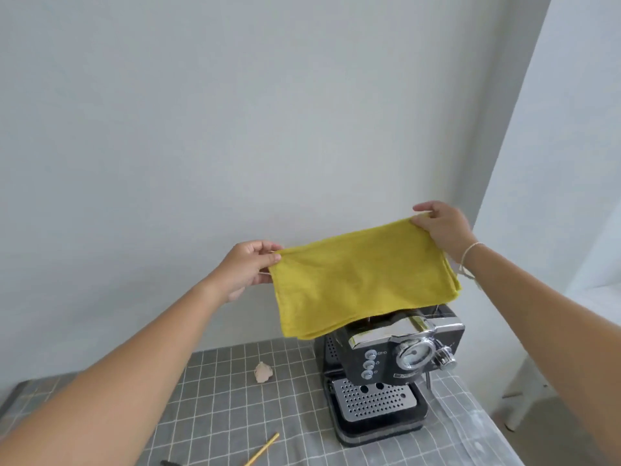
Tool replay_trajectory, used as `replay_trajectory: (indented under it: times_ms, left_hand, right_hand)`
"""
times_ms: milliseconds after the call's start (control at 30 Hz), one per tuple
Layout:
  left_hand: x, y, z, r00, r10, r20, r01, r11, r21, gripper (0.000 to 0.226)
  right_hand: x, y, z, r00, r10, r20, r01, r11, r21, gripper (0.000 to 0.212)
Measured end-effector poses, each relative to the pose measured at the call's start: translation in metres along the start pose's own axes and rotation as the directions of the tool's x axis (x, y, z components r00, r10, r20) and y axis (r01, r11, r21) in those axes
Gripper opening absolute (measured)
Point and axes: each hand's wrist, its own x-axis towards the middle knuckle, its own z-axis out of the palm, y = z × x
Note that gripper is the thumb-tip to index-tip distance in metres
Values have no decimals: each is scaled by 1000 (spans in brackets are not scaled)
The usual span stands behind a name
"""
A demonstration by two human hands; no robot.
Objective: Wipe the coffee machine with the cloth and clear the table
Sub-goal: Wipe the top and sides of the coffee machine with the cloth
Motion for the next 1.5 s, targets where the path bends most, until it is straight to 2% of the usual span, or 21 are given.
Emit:
replay_trajectory:
  times_ms: [100,133,200,267,400,500,600,733,967,1033,1167,1200,1267,1333,1400,1500]
  left_hand:
    - [3,-28,32,971,14,-240,33,981,192,38]
    - [0,-34,46,961,11,-277,51,976,214,41]
    - [-4,-48,76,968,-23,-251,62,987,149,43]
    - [-8,-60,109,982,-103,-157,108,994,25,45]
    - [4,-78,145,986,-147,-84,133,979,-157,49]
    - [17,-76,148,979,-184,-87,150,942,-299,54]
    - [34,-68,147,974,-208,-91,163,918,-363,52]
    - [55,-66,144,969,-222,-107,170,916,-363,51]
    - [51,-72,146,971,-230,-72,191,916,-354,62]
    - [40,-73,147,978,-198,-62,167,928,-334,67]
    - [20,-84,151,987,-162,-18,147,928,-341,106]
    - [14,-85,152,987,-161,-8,148,927,-345,106]
    - [1,-83,154,991,-137,-6,127,929,-347,91]
    - [-8,-84,156,995,-98,-14,87,930,-356,71]
    - [-12,-86,156,997,-80,-21,65,920,-387,52]
    - [-10,-87,156,998,-67,-19,53,909,-413,50]
  right_hand:
    - [-8,11,29,1000,-3,3,3,980,-197,38]
    - [-14,16,40,999,-21,31,28,971,-236,40]
    - [-28,23,63,989,-49,139,89,950,-300,45]
    - [-43,30,83,968,-5,252,108,911,-397,55]
    - [-45,41,104,951,65,301,150,756,-637,78]
    - [-31,41,109,949,81,305,143,752,-644,84]
    - [-15,38,115,938,122,324,126,751,-648,88]
    - [-5,35,127,936,108,336,156,729,-667,87]
    - [-7,34,125,897,86,434,263,685,-679,76]
    - [-14,33,121,874,82,479,308,669,-677,72]
    - [-43,32,106,792,-6,611,506,566,-651,59]
    - [-50,33,102,764,-33,644,559,532,-636,56]
    - [-60,33,94,719,-65,692,626,494,-603,54]
    - [-64,31,84,680,-46,732,635,538,-555,54]
    - [-63,31,75,636,-29,771,602,643,-473,52]
    - [-62,38,62,608,-72,790,487,820,-300,46]
